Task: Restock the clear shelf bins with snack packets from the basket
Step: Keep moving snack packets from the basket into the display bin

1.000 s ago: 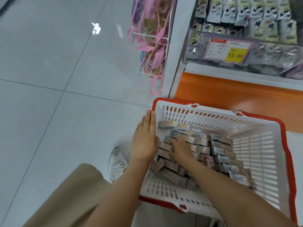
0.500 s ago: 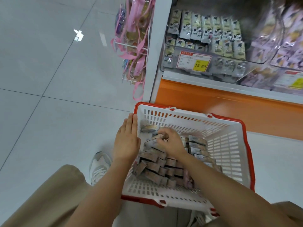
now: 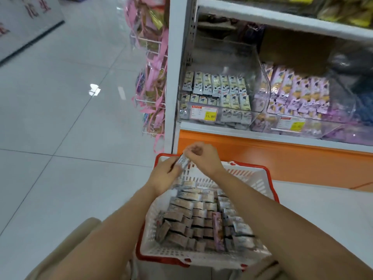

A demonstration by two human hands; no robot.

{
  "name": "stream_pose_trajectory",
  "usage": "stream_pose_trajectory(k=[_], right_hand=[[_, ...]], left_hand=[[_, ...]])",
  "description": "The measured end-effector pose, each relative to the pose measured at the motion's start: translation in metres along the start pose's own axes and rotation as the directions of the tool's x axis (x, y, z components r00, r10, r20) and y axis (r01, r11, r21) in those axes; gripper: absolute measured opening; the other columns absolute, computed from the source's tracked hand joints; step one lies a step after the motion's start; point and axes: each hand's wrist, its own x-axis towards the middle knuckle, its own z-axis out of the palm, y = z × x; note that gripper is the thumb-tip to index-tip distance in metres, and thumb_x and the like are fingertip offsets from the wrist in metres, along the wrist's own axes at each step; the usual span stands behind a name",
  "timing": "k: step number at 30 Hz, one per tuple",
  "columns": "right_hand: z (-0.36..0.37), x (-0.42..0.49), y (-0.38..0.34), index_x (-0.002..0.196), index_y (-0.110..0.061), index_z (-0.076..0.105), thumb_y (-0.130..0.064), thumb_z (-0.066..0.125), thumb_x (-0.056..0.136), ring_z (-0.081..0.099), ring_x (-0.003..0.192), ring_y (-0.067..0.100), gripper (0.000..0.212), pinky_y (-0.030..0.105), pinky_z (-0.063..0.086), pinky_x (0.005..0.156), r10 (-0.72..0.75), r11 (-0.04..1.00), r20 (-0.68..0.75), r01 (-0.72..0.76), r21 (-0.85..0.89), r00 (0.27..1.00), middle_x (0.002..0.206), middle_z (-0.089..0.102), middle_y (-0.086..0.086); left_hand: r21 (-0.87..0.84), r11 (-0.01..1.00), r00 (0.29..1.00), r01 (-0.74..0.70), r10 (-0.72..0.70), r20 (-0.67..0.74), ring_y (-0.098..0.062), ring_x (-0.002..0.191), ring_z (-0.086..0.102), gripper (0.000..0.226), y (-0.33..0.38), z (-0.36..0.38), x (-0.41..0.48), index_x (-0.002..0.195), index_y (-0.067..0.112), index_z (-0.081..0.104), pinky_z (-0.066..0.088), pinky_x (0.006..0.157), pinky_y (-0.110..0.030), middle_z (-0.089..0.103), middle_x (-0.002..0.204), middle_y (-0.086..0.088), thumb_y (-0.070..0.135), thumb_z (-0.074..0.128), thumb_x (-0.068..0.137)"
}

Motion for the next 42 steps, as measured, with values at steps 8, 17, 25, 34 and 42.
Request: stream_pose_trajectory(k=[8, 17, 25, 34, 42], right_hand=[[-0.037, -0.015, -0.037, 0.12, -0.025, 0.049, -0.02, 0.07, 0.089, 0.061, 0.092, 0.012, 0.038, 0.021, 0.051, 0.077, -0.103, 0.975, -0.012, 0.103, 0.197, 0.995, 0.103, 0.056, -0.003], [-0.083, -0.009, -0.068, 0.113, -0.017, 0.056, -0.01, 0.066, 0.089, 0.054, 0.073, 0.006, 0.027, 0.015, 0.048, 0.065, -0.275, 0.956, -0.134, 0.286, 0.069, 0.952, 0.089, 0.055, 0.002], [-0.123, 0.059, -0.071, 0.112, -0.02, 0.06, -0.022, 0.065, 0.091, 0.057, 0.066, 0.015, 0.021, 0.041, 0.056, 0.068, -0.208, 0.968, -0.318, 0.147, -0.204, 0.925, 0.072, 0.054, -0.003], [-0.11, 0.104, -0.068, 0.108, -0.017, 0.064, -0.021, 0.067, 0.088, 0.056, 0.063, 0.015, 0.021, 0.022, 0.039, 0.057, -0.092, 0.86, -0.232, -0.04, -0.509, 0.968, 0.082, 0.066, 0.003], [-0.107, 0.113, -0.074, 0.085, -0.002, 0.073, -0.019, 0.069, 0.086, 0.069, 0.076, 0.022, 0.018, 0.027, 0.053, 0.067, 0.105, 0.845, -0.21, -0.198, -0.496, 0.972, 0.084, 0.073, 0.01]], left_hand=[[-0.64, 0.763, 0.983, 0.09, -0.171, -0.065, -0.026, 0.076, 0.064, 0.029, 0.066, -0.017, 0.015, 0.106, -0.006, 0.059, 0.058, 0.073, -0.034, 0.065, 0.085, -0.017, 0.018, 0.042, 0.105], [-0.293, 0.946, 0.963, -0.141, 0.062, -0.261, -0.031, 0.088, 0.058, 0.028, 0.126, -0.023, 0.045, 0.097, 0.005, 0.058, 0.047, 0.086, -0.043, 0.059, 0.095, -0.017, 0.031, 0.05, 0.098], [0.71, 0.683, 0.922, -0.171, 0.366, -0.129, -0.02, 0.151, 0.0, 0.071, 0.12, -0.03, 0.073, 0.157, 0.017, 0.01, -0.005, 0.122, -0.045, 0.012, 0.164, -0.002, 0.022, 0.049, 0.097], [0.763, 0.634, 0.903, -0.13, 0.393, -0.172, -0.021, 0.151, -0.002, 0.078, 0.109, -0.019, 0.076, 0.157, 0.017, 0.002, -0.007, 0.122, -0.044, 0.007, 0.165, -0.002, 0.012, 0.047, 0.094], [0.767, 0.626, 0.903, -0.144, 0.4, -0.158, -0.021, 0.151, -0.003, 0.082, 0.108, -0.02, 0.075, 0.157, 0.017, 0.002, -0.009, 0.122, -0.043, 0.006, 0.165, -0.002, 0.008, 0.05, 0.091]])
